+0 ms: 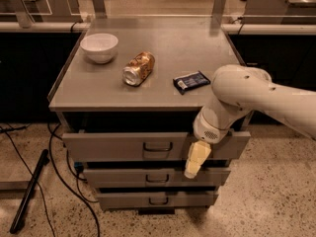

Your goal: Open top drawer

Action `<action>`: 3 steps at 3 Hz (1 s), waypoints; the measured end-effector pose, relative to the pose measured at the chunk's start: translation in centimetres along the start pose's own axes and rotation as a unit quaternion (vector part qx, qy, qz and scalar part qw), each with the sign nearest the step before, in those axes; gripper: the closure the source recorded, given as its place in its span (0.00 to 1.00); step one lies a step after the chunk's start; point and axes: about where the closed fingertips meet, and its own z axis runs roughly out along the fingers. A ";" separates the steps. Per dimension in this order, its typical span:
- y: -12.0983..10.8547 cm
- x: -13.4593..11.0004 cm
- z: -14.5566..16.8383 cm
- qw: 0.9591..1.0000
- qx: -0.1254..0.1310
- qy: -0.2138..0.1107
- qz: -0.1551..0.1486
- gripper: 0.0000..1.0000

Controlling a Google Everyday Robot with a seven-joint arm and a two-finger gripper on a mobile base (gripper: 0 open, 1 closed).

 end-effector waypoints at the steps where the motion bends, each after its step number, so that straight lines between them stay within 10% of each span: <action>1: 1.3 0.2 -0.9 1.000 -0.029 0.003 0.005 0.00; 3: 2.8 0.7 -0.5 0.997 -0.077 0.012 -0.003 0.00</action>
Offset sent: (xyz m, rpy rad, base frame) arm -0.0426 -0.0021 0.0014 0.0313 0.2390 0.1050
